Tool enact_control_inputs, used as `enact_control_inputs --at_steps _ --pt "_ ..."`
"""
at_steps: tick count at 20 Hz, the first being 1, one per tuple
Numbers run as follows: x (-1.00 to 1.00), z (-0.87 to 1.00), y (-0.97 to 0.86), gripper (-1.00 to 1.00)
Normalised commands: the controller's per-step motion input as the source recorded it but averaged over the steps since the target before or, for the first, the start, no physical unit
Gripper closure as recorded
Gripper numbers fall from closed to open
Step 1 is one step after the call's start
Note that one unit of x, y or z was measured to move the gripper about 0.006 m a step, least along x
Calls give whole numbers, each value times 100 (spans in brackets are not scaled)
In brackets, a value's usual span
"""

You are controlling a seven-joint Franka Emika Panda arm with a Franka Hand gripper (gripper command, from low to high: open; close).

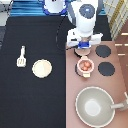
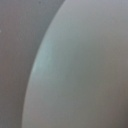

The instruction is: Take the lid off the pot, put the pot on the plate, and use the tool to push the pot to the front of the table.

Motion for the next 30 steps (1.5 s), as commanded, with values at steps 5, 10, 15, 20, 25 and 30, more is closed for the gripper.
enact_control_inputs --at_steps 5,10,15,20,25,30 --pt "-6 65 0 -100" --pt "40 93 3 -100" --pt "68 69 0 -100" --pt "73 56 0 -100" --pt "78 50 0 -100" --pt "84 33 -5 -100"
